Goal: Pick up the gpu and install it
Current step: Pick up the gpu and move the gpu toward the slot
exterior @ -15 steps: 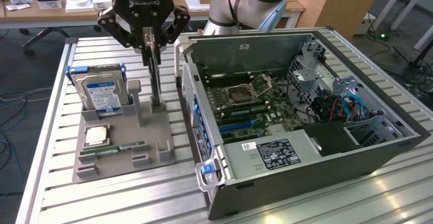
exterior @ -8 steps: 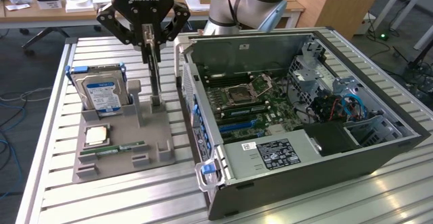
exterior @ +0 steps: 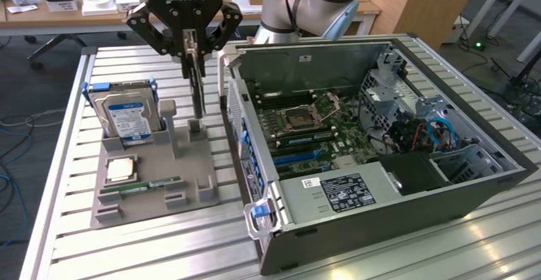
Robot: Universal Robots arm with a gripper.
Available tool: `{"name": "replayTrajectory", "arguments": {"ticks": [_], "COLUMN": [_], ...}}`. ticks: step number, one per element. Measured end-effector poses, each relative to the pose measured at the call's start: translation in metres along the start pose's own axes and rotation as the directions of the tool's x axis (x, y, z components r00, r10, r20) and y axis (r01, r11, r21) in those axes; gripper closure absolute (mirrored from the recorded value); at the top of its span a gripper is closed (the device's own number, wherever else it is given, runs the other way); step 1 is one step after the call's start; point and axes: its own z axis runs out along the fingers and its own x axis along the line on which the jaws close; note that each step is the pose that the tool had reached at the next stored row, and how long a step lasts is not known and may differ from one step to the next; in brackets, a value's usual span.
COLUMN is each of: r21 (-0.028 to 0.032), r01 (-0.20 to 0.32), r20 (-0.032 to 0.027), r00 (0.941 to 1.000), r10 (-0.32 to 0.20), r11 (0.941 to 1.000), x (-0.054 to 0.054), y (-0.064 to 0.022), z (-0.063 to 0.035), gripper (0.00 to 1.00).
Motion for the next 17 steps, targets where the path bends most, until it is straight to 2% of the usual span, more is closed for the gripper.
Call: {"name": "replayTrajectory", "arguments": {"ticks": [4,8,17], "r21": [-0.0001,-0.0018,-0.0169], "r01": [0.000,0.000,0.000], "r20": [0.0001,0.0000,0.0000], "r00": [1.0000,1.0000,1.0000], "r10": [0.000,0.000,0.000], "r11": [1.0000,1.0000,0.9999], "x": [-0.010,-0.025,-0.061], "y": [0.0001,0.0002,0.0004], "z": [-0.0005,-0.0007,-0.0002], "gripper": [0.74,0.74,0.74]}}
